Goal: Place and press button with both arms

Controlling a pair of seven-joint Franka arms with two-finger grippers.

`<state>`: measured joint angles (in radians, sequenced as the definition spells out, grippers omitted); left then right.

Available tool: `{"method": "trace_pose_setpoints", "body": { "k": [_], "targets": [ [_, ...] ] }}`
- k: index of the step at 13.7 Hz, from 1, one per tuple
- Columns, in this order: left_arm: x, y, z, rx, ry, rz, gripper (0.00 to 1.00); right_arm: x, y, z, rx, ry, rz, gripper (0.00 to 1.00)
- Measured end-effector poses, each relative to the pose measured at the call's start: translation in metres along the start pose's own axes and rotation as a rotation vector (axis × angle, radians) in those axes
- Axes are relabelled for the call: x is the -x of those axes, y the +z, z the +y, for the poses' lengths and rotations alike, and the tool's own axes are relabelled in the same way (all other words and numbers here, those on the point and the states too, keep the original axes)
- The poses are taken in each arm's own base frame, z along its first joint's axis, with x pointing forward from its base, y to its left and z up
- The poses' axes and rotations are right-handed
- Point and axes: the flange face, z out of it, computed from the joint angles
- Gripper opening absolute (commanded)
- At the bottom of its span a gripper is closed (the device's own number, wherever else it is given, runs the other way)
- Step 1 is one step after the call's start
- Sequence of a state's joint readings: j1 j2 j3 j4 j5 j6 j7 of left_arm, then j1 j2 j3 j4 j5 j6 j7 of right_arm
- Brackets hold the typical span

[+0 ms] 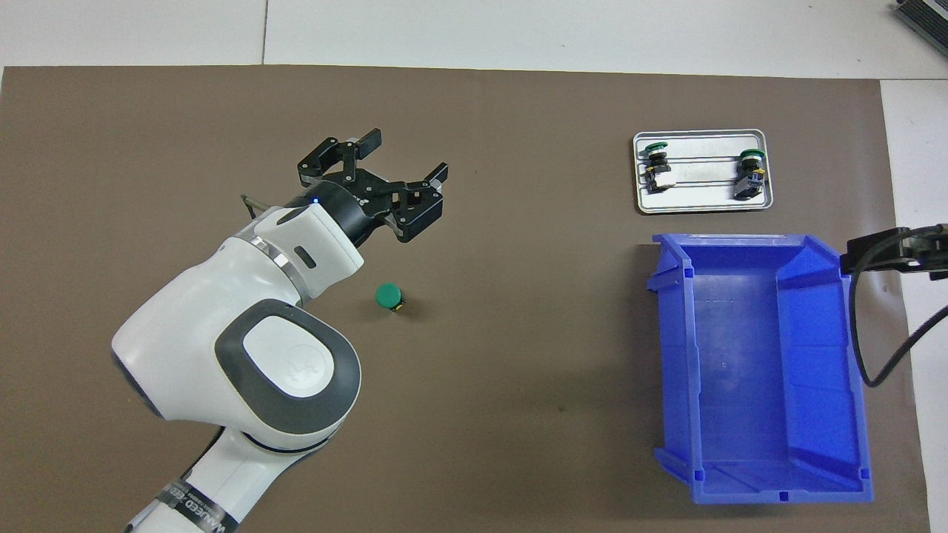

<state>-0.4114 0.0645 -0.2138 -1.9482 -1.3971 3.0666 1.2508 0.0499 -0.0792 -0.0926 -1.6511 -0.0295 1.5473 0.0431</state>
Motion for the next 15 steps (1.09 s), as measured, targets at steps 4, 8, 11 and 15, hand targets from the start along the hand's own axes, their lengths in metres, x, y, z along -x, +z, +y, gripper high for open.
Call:
{"method": "trace_pose_setpoints", "body": {
  "k": [4,8,11,15],
  "targets": [
    [-0.021,-0.010,-0.054,-0.018,0.221,-0.056,1.00,0.000,0.000,0.000,0.000,0.000,0.000,1.00],
    [-0.032,-0.030,-0.100,0.055,0.434,-0.223,1.00,0.000,0.000,0.000,0.000,0.000,0.000,1.00],
    [-0.031,-0.038,-0.109,0.130,0.534,-0.353,1.00,0.000,0.000,0.000,0.000,0.000,0.000,1.00],
    [-0.017,-0.046,-0.111,0.235,0.584,-0.587,1.00,0.000,0.000,0.000,0.000,0.000,0.000,1.00]
  ]
}}
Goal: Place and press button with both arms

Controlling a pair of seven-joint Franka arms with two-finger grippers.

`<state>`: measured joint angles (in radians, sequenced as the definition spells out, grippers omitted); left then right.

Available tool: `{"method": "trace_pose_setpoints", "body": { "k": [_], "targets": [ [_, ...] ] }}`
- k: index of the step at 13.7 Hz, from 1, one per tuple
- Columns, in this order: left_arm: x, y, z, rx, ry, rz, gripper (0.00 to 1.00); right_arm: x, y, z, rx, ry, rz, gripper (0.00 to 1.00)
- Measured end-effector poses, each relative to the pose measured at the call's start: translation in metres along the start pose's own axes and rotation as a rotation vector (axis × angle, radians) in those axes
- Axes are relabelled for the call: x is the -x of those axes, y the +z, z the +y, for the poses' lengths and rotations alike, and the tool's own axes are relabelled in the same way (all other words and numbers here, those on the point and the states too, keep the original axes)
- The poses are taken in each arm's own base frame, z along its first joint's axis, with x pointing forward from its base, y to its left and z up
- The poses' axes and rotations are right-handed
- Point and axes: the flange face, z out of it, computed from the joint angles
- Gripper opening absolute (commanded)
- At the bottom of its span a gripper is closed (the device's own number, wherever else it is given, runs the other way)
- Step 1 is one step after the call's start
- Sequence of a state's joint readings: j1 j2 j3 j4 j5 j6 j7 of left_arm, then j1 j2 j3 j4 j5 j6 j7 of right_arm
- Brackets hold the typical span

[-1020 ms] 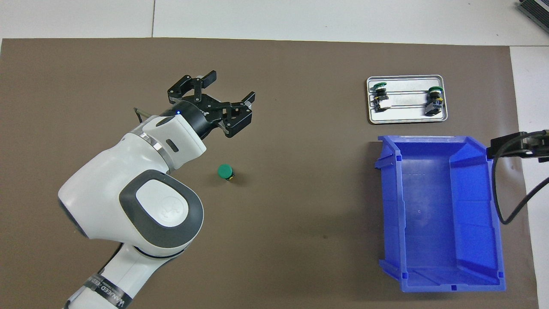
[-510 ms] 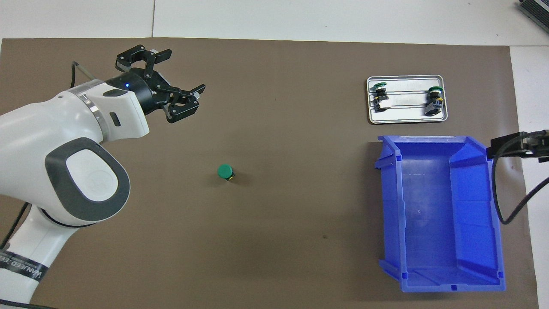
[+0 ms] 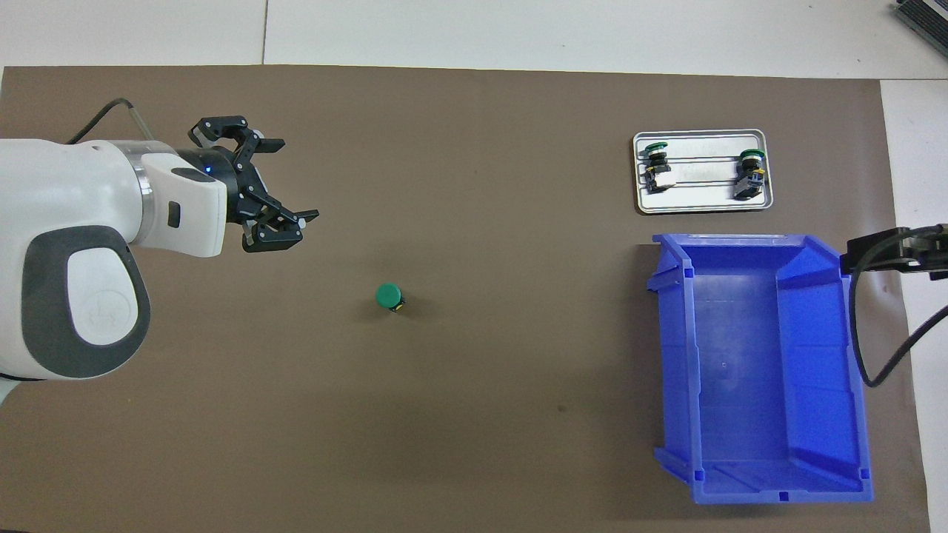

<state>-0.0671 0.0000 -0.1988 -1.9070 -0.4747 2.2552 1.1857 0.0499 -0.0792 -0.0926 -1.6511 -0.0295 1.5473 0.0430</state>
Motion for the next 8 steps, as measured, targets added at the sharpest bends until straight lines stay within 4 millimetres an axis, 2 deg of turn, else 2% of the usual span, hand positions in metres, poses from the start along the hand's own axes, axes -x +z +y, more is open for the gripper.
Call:
{"method": "trace_pose_setpoints", "body": {
  "k": [4,8],
  "targets": [
    [0.007,-0.016,0.014,0.069,-0.158,-0.219,1.00,0.000,0.000,0.000,0.000,0.000,0.000,1.00],
    [0.014,-0.029,0.027,-0.008,-0.494,-0.424,1.00,0.000,0.000,0.000,0.000,0.000,0.000,1.00]
  ]
}}
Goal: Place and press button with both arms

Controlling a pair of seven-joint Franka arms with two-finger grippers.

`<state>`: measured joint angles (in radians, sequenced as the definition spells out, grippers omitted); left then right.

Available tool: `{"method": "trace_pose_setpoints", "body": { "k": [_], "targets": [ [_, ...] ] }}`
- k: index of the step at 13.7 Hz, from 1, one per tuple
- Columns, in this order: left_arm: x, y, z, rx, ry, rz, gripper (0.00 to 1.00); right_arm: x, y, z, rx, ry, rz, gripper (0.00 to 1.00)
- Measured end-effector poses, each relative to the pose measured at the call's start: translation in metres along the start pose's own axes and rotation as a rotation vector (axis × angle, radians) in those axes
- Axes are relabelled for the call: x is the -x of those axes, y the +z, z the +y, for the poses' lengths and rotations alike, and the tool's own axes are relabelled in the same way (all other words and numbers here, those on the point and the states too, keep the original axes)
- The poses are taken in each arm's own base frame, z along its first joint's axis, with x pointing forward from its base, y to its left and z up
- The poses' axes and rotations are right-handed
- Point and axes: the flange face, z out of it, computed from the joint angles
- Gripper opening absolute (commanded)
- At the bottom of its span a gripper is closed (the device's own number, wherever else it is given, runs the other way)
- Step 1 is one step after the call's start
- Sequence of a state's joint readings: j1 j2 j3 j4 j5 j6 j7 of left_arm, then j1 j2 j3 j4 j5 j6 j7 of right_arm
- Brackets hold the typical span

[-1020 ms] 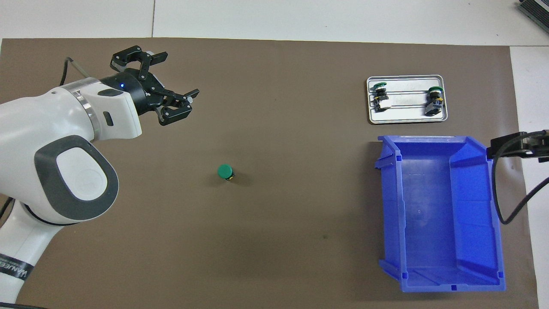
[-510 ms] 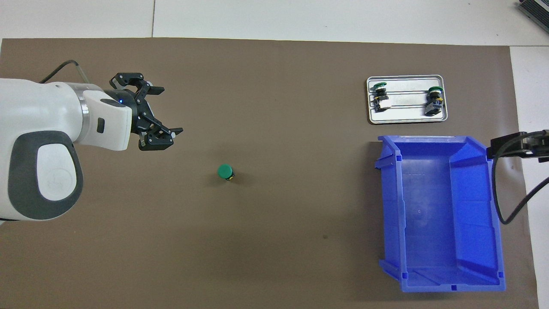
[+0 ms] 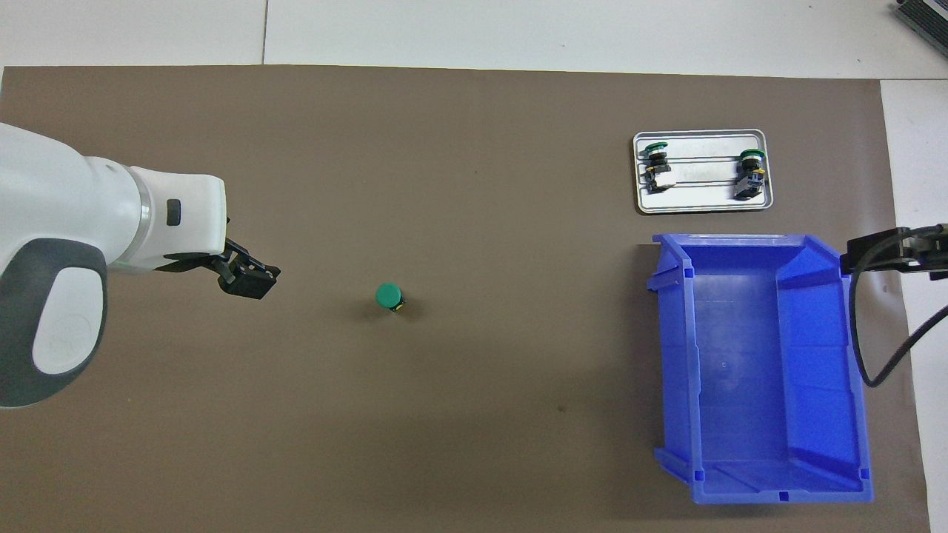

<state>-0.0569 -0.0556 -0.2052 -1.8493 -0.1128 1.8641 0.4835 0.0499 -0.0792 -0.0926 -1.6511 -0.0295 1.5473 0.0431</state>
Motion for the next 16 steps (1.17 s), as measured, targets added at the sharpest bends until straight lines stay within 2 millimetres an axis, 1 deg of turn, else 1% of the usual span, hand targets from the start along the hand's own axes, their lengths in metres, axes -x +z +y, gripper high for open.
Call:
{"method": "trace_pose_setpoints", "body": {
  "k": [3,4,6,8,10,13,16],
  "targets": [
    [0.012,-0.003,0.001,-0.087,-0.276,-0.096,1.00,0.000,0.000,0.000,0.000,0.000,0.000,1.00],
    [0.018,-0.003,0.001,-0.117,-0.339,-0.136,1.00,0.000,0.000,0.000,0.000,0.000,0.000,1.00],
    [0.028,-0.007,-0.001,-0.182,-0.382,-0.194,1.00,0.000,0.000,0.000,0.000,0.000,0.000,1.00],
    [0.028,-0.015,0.000,-0.233,-0.444,-0.193,1.00,0.000,0.000,0.000,0.000,0.000,0.000,1.00],
    [0.025,-0.023,0.003,-0.254,-0.534,-0.165,1.00,0.000,0.000,0.000,0.000,0.000,0.000,1.00],
    [0.022,-0.037,-0.005,-0.240,-0.591,-0.128,1.00,0.000,0.000,0.000,0.000,0.000,0.000,1.00],
    [0.025,-0.041,-0.019,-0.163,-0.645,-0.106,0.97,0.000,0.000,0.000,0.000,0.000,0.000,1.00]
  ]
}}
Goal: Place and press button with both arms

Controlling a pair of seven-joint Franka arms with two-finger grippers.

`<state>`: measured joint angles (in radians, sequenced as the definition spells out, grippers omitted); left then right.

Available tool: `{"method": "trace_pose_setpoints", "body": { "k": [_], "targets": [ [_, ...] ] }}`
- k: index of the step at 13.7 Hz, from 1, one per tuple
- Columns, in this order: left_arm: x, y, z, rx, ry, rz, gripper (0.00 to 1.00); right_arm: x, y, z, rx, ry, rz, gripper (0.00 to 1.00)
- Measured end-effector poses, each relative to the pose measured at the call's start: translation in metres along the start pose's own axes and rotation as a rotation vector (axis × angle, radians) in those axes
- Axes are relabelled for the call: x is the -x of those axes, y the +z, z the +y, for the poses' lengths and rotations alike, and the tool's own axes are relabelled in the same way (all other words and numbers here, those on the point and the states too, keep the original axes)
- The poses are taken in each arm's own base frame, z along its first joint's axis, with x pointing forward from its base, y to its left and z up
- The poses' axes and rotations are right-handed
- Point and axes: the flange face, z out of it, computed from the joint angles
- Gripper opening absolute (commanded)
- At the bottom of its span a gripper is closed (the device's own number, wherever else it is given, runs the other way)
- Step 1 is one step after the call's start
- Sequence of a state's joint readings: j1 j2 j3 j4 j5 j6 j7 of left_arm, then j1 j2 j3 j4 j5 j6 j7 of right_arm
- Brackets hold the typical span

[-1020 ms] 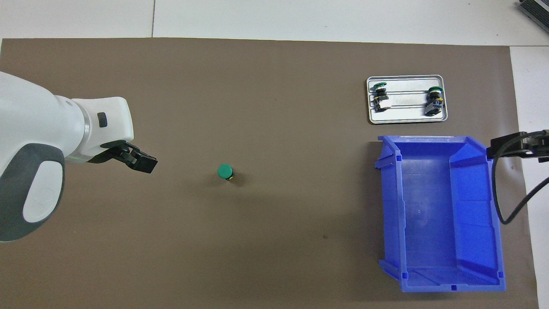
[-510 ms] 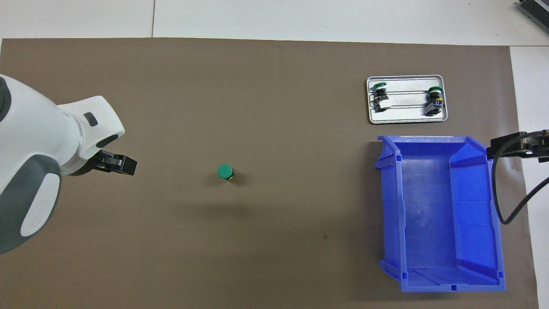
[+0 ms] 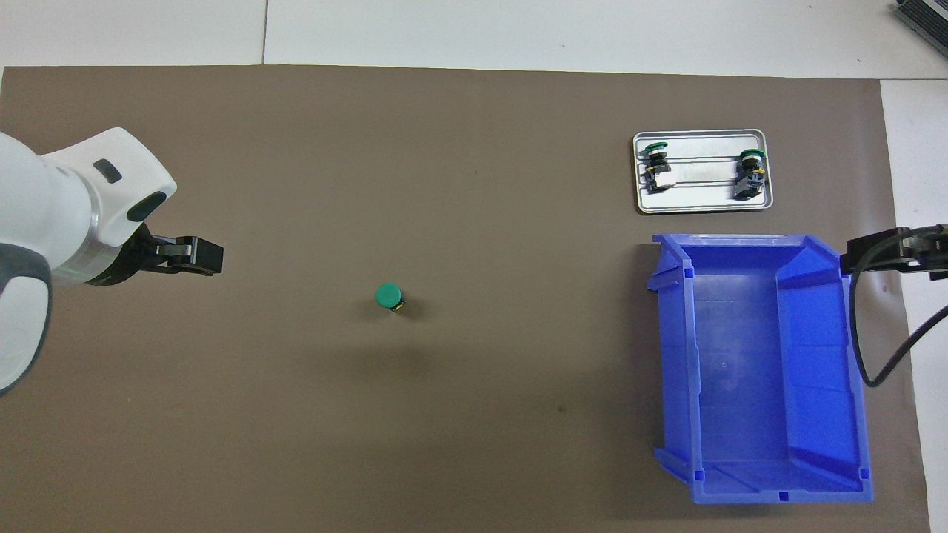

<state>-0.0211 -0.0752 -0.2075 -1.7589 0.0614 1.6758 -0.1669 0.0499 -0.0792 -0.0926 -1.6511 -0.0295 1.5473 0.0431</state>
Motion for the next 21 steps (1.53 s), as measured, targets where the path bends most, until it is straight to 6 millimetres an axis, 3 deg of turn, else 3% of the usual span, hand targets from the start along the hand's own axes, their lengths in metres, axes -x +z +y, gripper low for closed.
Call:
{"method": "trace_pose_setpoints", "body": {
  "k": [9,11,13,15,18,21],
  "targets": [
    [-0.004,0.007,0.006,0.125,-0.030,-0.016,0.99,0.000,0.000,0.000,0.000,0.000,0.000,1.00],
    [-0.004,0.008,0.010,0.125,-0.022,-0.013,0.78,0.000,0.000,0.000,0.000,0.000,0.000,1.00],
    [-0.002,0.009,0.022,0.127,-0.001,-0.005,0.20,0.000,0.000,0.000,0.000,0.000,0.000,1.00],
    [0.005,0.011,0.052,0.126,0.053,-0.014,0.00,0.000,0.000,0.000,0.000,0.000,0.000,1.00],
    [0.021,0.027,0.102,0.116,0.097,-0.053,0.00,0.000,0.000,0.000,0.000,0.000,0.000,1.00],
    [0.020,0.058,0.144,0.119,0.058,-0.071,0.00,0.000,0.000,0.000,0.000,0.000,0.000,1.00]
  ]
}}
